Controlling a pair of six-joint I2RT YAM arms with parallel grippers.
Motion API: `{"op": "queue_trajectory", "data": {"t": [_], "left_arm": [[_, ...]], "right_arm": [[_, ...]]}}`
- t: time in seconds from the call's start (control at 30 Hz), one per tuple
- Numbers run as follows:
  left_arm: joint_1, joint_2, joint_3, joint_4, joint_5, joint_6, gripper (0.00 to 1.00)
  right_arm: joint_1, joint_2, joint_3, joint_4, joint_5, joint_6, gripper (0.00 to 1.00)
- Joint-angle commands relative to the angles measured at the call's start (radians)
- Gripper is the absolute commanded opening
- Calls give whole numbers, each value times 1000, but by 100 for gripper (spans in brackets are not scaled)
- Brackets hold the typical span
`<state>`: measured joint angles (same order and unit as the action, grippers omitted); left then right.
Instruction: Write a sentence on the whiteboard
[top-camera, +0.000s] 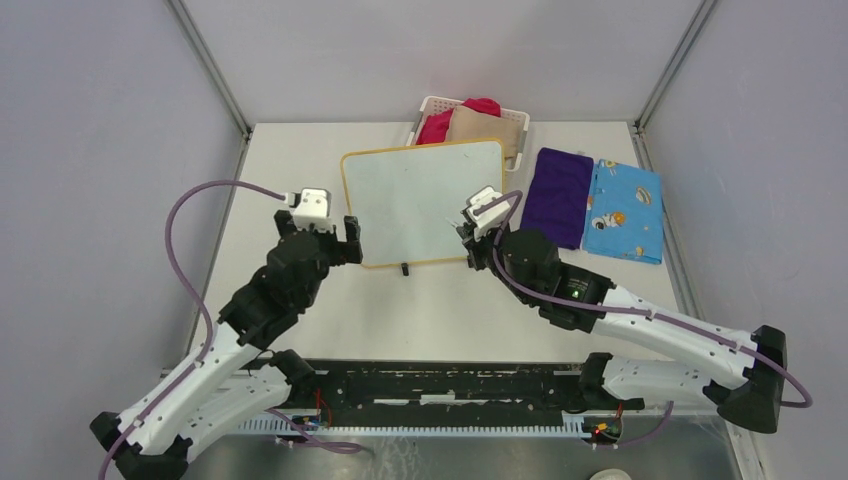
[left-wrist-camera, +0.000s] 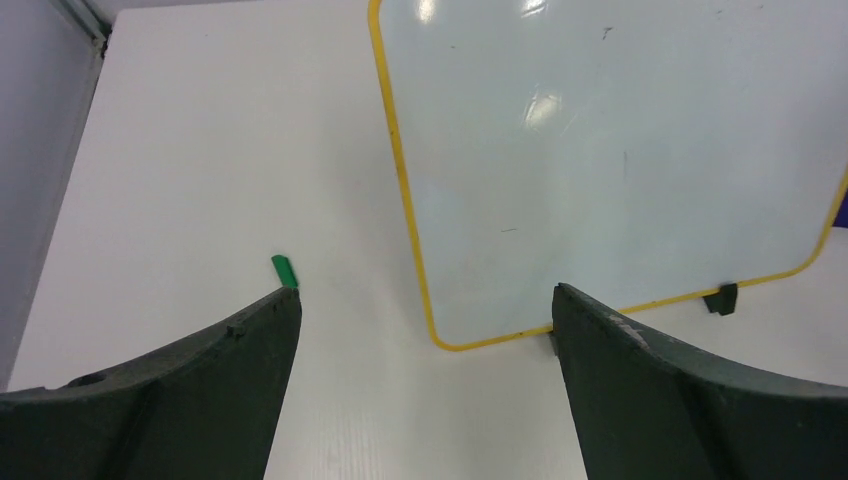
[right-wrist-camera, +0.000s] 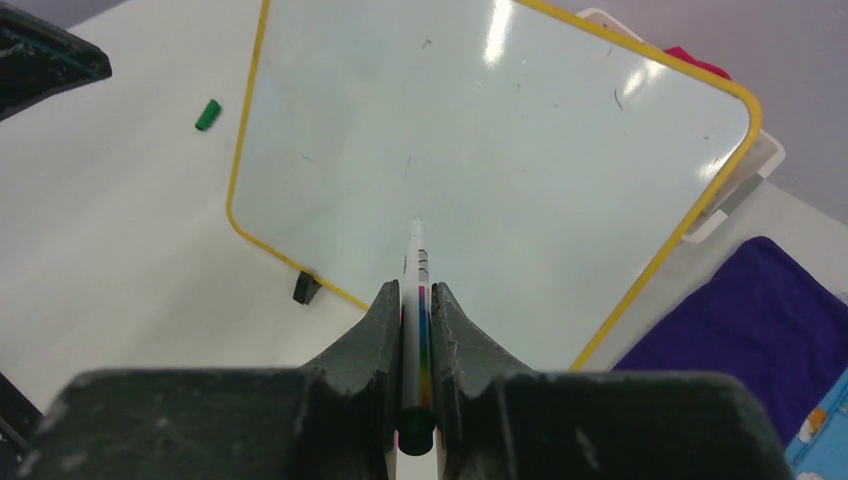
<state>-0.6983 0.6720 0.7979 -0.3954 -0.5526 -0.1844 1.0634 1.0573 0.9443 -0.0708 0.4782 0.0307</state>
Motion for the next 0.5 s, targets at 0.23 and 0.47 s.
{"op": "queue_trajectory", "data": {"t": [0.23,0.47], "left_arm": [[323,226,32,118,274,-220,100],[366,341,43,75,653,-248,95]], "right_arm": [[5,-109,-114,49,16,-45,0],[5,-177,-171,52,37,-80,0]]}}
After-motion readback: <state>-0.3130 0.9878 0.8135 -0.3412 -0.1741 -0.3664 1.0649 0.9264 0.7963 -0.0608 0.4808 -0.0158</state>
